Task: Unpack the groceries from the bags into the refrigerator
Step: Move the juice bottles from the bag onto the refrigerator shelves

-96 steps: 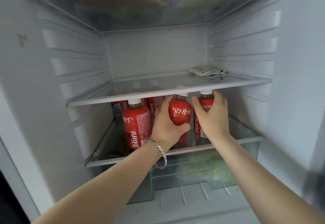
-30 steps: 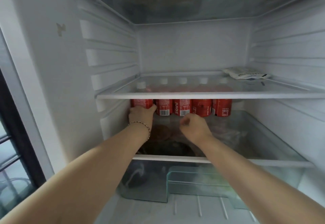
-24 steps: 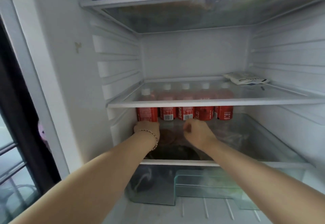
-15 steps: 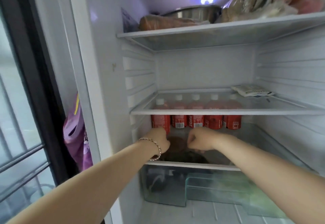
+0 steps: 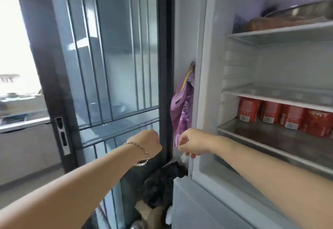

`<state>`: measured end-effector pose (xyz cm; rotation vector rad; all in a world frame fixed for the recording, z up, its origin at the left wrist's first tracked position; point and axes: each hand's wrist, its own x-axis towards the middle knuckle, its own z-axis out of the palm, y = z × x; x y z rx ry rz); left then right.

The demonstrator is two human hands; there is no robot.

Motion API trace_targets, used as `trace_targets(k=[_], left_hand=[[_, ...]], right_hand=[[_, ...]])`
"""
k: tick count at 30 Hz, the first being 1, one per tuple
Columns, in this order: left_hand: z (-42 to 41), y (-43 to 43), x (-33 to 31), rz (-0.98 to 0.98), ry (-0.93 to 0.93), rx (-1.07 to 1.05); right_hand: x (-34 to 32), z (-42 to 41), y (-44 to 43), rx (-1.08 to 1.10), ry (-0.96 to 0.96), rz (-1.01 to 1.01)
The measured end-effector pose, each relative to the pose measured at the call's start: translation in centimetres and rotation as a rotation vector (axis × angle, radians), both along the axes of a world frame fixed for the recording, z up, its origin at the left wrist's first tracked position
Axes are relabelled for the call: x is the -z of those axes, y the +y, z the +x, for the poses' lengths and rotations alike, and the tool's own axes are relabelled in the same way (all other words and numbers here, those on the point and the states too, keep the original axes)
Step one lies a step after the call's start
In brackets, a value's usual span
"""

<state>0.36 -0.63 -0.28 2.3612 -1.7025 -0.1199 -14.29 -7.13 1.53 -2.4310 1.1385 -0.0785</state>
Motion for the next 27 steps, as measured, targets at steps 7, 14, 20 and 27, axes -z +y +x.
trace_targets(k=[7, 14, 20, 27], left_hand=[[10.9, 21.5, 2.2, 0.053, -0.030, -0.464], [17.8, 50.2, 5.8, 0.037, 0.100, -0.926], [18.9, 74.2, 9.3, 0.081, 0.105, -1.270], [14.7, 97.0, 12.2, 0.093, 0.187, -1.671]], right_hand=[[1.0, 13.0, 16.5, -0.474, 0.105, -0.155], [4.7, 25.4, 40.6, -0.878, -0.001, -0.215], [9.0, 32.3, 64.8, -1.220, -0.031, -0.236], [12.3, 35.2, 89.6, -1.648, 0.047, -0.250]])
